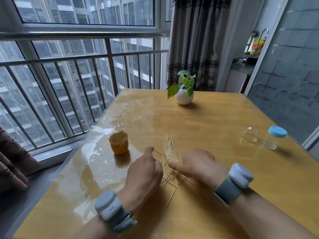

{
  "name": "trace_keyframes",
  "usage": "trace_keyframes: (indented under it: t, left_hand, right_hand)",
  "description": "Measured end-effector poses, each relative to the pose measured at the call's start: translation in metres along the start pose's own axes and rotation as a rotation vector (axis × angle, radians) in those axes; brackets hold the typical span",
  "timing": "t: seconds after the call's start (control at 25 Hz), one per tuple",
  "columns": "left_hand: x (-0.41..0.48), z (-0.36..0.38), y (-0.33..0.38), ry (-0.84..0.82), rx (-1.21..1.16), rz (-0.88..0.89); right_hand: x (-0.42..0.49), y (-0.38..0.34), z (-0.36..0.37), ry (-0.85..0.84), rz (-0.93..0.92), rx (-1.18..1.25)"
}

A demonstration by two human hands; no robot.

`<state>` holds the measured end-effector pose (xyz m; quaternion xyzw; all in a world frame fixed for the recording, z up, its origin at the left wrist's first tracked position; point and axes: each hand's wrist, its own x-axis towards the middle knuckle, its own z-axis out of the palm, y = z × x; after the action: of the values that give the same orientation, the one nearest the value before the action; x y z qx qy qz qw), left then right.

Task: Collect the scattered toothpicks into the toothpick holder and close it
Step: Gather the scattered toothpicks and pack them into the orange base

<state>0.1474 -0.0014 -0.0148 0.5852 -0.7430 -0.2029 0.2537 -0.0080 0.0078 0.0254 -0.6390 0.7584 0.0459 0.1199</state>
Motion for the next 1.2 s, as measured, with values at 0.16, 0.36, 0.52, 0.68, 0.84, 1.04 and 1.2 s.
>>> trace_keyframes:
  t: [0.16,0.36,0.52,0.68,0.84,1.04,1.2]
  left_hand:
    - [0.005,-0.001,0.008,0.123,-0.184,-0.059]
    - [0.011,-0.023,-0.003,0.334,-0.214,-0.004]
    - [0.021,-0.030,-0.012,0.396,-0.192,0.006]
    - [0.033,-0.036,-0.033,0.556,-0.123,0.000]
    - [0.042,-0.043,-0.057,0.519,-0.065,-0.153]
    - [0.055,-0.033,-0.069,0.249,-0.245,-0.291]
    - [0.058,-0.034,-0.064,0.345,-0.308,-0.268]
  right_hand:
    - [0.014,-0.033,0.005,0.031,-0.046,0.001]
    - [0.037,-0.038,-0.001,-0.039,-0.037,0.013]
    - [0.039,-0.038,-0.004,-0.060,-0.029,0.069]
    - [0.032,-0.034,-0.006,-0.051,-0.048,0.113]
    - [0.030,-0.028,-0.006,-0.062,-0.060,0.163]
    - [0.040,-0.016,-0.007,-0.064,-0.123,0.177]
    - [0.051,0.006,0.001,-0.048,-0.135,0.358]
